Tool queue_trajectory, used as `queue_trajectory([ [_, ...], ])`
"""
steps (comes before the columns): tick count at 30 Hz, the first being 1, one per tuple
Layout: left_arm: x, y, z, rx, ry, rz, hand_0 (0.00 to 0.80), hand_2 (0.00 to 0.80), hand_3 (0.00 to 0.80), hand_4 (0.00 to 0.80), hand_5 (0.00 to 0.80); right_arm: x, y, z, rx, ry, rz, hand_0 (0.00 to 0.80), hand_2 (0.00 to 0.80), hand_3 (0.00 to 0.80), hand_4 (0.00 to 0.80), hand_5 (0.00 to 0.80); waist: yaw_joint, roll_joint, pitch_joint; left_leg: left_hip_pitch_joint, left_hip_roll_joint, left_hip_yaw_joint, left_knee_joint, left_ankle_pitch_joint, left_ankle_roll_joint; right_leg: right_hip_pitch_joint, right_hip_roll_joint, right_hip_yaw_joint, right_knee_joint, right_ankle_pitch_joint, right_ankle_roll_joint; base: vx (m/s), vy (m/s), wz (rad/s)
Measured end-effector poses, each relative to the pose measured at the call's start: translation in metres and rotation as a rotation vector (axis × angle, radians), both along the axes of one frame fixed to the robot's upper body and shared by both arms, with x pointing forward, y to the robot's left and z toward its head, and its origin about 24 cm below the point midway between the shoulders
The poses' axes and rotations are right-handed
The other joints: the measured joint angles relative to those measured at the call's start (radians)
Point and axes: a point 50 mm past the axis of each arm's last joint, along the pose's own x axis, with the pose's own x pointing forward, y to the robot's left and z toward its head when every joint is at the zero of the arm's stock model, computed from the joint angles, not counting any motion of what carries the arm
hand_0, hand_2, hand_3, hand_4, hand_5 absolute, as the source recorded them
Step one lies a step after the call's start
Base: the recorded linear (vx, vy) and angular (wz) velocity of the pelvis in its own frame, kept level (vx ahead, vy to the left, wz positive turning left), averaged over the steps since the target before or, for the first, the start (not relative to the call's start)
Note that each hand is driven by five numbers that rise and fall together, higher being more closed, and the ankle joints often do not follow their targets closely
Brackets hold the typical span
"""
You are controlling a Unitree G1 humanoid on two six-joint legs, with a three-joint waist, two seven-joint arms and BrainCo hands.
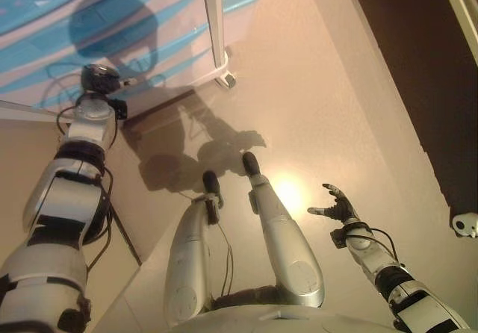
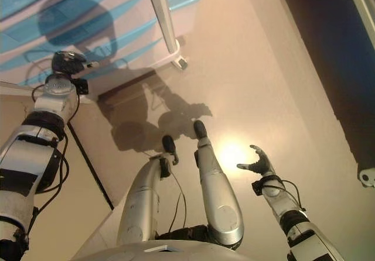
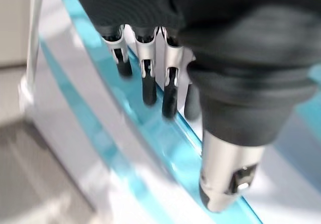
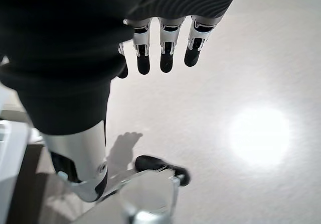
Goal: Open the drawer and pick up the medicine
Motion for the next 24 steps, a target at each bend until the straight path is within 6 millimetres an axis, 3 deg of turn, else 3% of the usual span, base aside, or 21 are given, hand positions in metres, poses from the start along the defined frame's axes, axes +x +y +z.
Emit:
queue_trajectory([
  [5,-0.018,-0.018,-0.048,-0.122,0.060,-0.202,0.000,0.000,0.000,0.000,0.000,-0.009,0.001,-0.013,0.063,0.085,-0.007,0.000,0.000,0.000,0.000,0.000,0.043,0.011,-0.015,0.202,-0.017,-0.021,-0.156,0.031,-0.004,0.188,-0.037,-0.053,-0.117,0.001,-0.006,0.130,-0.070,0.13],
  [9,-0.048,-0.032,-0.115,-0.247,0.210,-0.255,0.000,0.000,0.000,0.000,0.000,-0.035,-0.004,-0.035,0.101,0.211,-0.060,0.000,0.000,0.000,0.000,0.000,0.078,0.045,-0.126,0.349,-0.022,-0.051,-0.344,0.096,-0.020,0.317,-0.045,-0.100,-0.248,0.024,-0.024,0.185,-0.080,0.22],
  [12,-0.087,-0.056,-0.176,-0.387,0.352,-0.324,0.000,0.000,0.000,0.000,0.000,-0.066,-0.004,-0.053,0.085,0.326,-0.049,0.000,0.000,0.000,0.000,0.000,0.095,0.080,-0.248,0.479,-0.013,-0.088,-0.484,0.125,-0.035,0.444,-0.034,-0.138,-0.358,0.028,-0.031,0.156,-0.092,0.27],
  [17,-0.150,-0.086,-0.243,-0.593,0.547,-0.379,0.000,0.000,0.000,0.000,0.000,-0.089,0.004,-0.068,0.093,0.419,-0.030,0.000,0.000,0.000,0.000,0.000,0.118,0.095,-0.378,0.578,-0.010,-0.138,-0.560,0.129,-0.042,0.577,-0.032,-0.178,-0.470,0.023,-0.038,0.083,-0.067,0.29],
  [20,-0.191,-0.084,-0.271,-0.651,0.651,-0.307,0.000,0.000,0.000,0.000,0.000,-0.090,0.006,-0.069,0.126,0.433,-0.030,0.000,0.000,0.000,0.000,0.000,0.140,0.095,-0.417,0.585,-0.009,-0.156,-0.566,0.131,-0.044,0.587,-0.031,-0.196,-0.471,0.019,-0.040,0.012,-0.052,0.19],
  [24,-0.250,-0.065,-0.298,-0.678,0.792,-0.139,0.000,0.000,0.000,0.000,0.000,-0.098,0.010,-0.073,0.261,0.464,-0.081,0.000,0.000,0.000,0.000,0.000,0.166,0.091,-0.437,0.596,-0.011,-0.170,-0.564,0.133,-0.046,0.606,-0.033,-0.216,-0.471,0.012,-0.040,-0.008,-0.031,0.14],
])
